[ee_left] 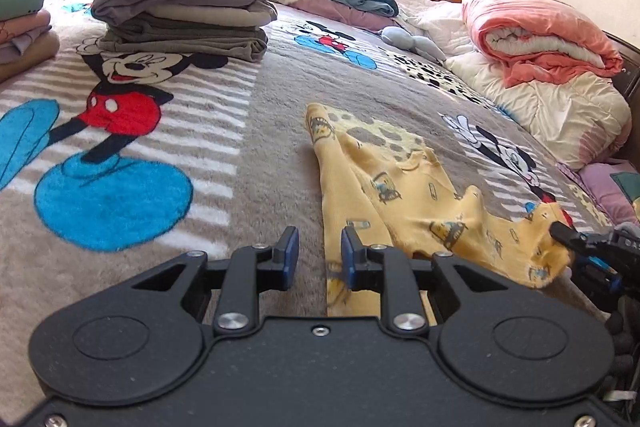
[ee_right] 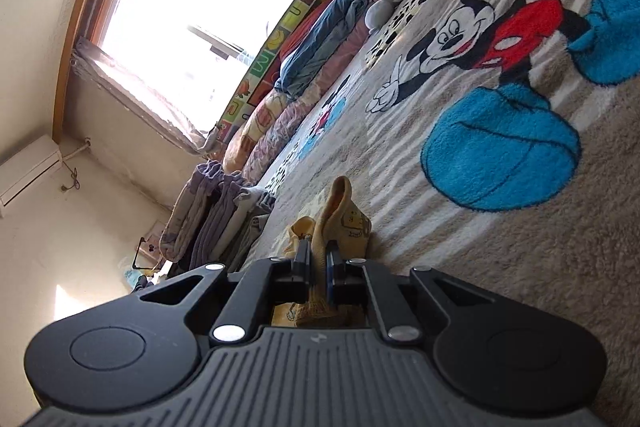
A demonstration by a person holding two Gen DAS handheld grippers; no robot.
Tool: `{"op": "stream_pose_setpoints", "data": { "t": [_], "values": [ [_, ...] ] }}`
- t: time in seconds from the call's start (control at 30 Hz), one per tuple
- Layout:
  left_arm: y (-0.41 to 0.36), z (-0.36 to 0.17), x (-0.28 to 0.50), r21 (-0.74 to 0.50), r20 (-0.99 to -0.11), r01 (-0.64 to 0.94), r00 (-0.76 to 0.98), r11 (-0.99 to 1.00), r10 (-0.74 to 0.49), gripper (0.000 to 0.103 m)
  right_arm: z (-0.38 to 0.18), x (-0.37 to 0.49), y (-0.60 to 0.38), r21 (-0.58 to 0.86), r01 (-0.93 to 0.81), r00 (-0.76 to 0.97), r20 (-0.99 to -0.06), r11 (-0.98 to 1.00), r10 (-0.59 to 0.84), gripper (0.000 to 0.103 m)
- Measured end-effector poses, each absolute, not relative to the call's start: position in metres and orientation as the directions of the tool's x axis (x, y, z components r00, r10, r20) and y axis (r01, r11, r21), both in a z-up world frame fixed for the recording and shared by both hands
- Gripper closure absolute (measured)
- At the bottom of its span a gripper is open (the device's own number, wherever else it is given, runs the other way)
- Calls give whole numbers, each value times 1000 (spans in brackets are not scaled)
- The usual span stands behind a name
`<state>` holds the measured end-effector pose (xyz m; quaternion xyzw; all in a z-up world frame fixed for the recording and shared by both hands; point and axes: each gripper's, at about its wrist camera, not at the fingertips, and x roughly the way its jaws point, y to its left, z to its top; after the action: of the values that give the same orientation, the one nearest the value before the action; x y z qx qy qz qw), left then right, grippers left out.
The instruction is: Fold clothes
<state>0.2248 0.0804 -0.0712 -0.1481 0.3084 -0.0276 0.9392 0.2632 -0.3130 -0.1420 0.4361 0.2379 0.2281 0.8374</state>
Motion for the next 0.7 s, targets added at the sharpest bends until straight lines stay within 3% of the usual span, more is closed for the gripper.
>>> {"op": "stream_pose_setpoints", "data": {
  "t": [0.13,0.17,0.2,0.23,0.43,0.6,0.7],
  "values": [
    [82,-70,255,-319,-588,-60,795,946,-148,64,-140,267,-314,852,-190,767,-181,488,616,93],
    [83,-71,261,-326,-593,-62,791,943,-153,65,-138,267,-316,857,-196,767,-169,477,619,93],
    [83,-73,265,-329,-602,-65,783,942,-156,75,-137,268,-316,859,-208,765,-155,468,625,93],
    [84,-74,268,-323,-616,-73,773,944,-151,97,-135,269,-317,860,-222,762,-141,460,632,93],
    [118,-93,269,-472,-618,-189,768,861,-169,103,-120,272,-311,828,-327,745,-71,456,664,93],
    [100,-63,262,-403,-552,-128,824,906,-128,102,-118,272,-312,825,-339,740,-62,451,669,93],
    [81,-55,271,-355,-549,-47,819,934,-167,98,-117,270,-313,826,-351,740,-44,441,671,93]
  ]
}}
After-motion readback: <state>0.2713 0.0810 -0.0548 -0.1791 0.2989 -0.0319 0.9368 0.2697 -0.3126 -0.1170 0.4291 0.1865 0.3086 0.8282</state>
